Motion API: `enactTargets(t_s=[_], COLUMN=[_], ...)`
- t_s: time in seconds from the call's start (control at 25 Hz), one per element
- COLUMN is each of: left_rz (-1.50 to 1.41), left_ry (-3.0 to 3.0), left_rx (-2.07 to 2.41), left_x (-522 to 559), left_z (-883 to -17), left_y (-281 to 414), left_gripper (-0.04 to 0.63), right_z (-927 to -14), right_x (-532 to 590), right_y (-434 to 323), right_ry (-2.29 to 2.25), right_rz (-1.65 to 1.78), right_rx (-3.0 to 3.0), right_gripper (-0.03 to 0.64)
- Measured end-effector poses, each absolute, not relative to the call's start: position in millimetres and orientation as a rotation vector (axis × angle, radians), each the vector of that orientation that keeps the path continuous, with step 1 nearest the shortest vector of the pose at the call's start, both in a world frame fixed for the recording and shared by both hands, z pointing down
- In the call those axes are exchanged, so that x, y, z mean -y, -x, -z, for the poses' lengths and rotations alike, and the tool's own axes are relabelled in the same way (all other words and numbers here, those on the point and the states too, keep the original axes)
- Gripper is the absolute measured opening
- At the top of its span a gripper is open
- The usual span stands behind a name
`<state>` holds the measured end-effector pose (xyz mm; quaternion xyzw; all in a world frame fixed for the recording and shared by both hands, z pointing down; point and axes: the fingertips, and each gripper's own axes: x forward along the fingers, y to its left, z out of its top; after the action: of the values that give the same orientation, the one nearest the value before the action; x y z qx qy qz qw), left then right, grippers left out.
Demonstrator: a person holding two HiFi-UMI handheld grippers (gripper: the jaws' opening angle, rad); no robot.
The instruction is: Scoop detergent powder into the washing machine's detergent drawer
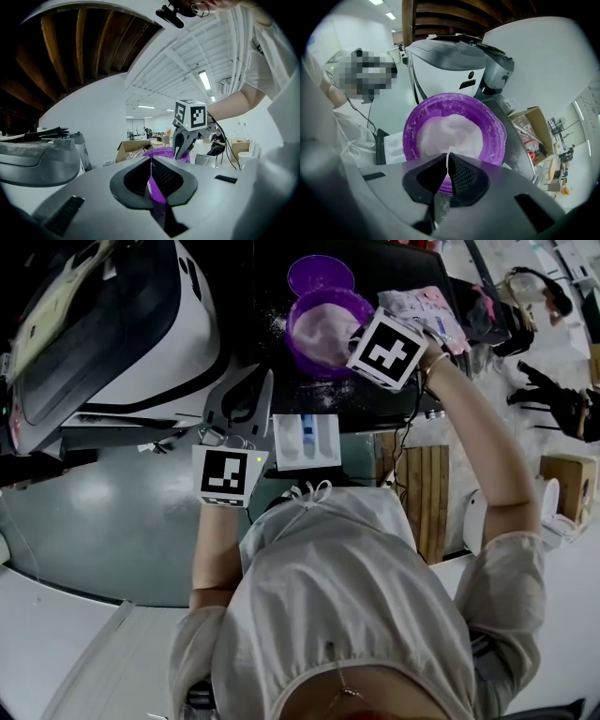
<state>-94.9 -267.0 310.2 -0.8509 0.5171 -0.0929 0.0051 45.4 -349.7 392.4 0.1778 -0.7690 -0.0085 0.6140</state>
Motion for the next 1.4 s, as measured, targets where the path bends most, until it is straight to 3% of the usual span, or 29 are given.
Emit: enactTargets(t_s=[0.92,1.4], left_rz=[0.321,0.325], left_ry=[2.675,2.671], left_rx=[-1.598,-1.576], left_x=[261,262], left_z=[-311,-309], left_y=[102,93], left_gripper=[0.027,0.026], right_z=[-389,-359], right_x=[326,337], right_y=[-22,-27], right_ry=[-0.41,-0.47], right_rz=[-0.729,-1.29], right_rx=[2.055,2.283], right_gripper=[0.011,0.011])
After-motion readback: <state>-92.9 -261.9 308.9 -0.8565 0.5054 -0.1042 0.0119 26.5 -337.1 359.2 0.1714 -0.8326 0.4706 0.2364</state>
